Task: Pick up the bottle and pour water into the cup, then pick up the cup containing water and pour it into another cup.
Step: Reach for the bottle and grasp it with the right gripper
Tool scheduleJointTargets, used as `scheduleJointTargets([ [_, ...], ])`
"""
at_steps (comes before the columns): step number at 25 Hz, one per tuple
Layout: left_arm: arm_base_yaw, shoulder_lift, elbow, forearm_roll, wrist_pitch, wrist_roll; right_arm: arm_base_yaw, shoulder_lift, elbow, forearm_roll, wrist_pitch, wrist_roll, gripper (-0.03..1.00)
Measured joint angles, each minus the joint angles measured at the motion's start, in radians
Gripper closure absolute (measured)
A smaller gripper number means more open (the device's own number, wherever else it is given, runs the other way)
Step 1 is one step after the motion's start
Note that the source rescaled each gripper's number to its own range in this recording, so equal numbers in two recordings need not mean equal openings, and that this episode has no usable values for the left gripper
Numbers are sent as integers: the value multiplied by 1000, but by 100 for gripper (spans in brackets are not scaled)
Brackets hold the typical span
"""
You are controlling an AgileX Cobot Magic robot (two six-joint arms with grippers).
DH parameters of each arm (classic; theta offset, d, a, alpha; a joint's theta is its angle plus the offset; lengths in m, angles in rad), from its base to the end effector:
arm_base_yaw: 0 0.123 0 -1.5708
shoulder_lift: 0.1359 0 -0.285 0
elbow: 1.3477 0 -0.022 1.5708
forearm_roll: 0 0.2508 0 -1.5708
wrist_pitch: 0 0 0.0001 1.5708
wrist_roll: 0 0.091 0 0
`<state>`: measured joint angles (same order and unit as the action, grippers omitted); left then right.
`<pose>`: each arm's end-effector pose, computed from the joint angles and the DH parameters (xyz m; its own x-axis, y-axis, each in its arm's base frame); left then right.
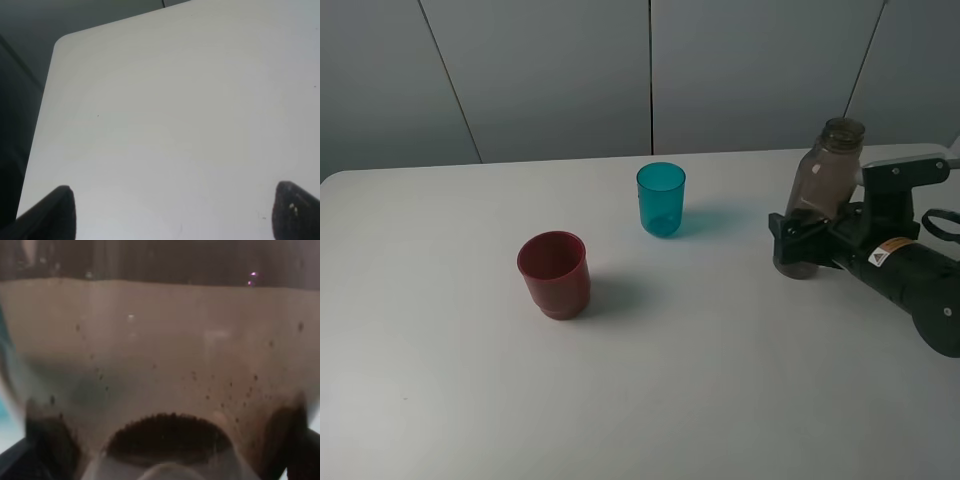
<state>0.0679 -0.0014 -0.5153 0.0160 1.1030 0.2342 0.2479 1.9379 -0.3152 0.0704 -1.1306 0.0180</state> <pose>-0.0087 0.0007 0.2781 -0.4829 0.2068 -0.8509 0.0361 0.9756 0.2165 0.2453 0.0561 0.0869 -0.3913 -0.0496 -0.9189 -0.1696 0.9853 0.0190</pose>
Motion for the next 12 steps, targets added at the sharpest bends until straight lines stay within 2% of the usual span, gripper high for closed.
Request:
scheduleJointTargets([
  [12,0,0,0,0,0,0,0,75,-17,18,-67,40,-3],
])
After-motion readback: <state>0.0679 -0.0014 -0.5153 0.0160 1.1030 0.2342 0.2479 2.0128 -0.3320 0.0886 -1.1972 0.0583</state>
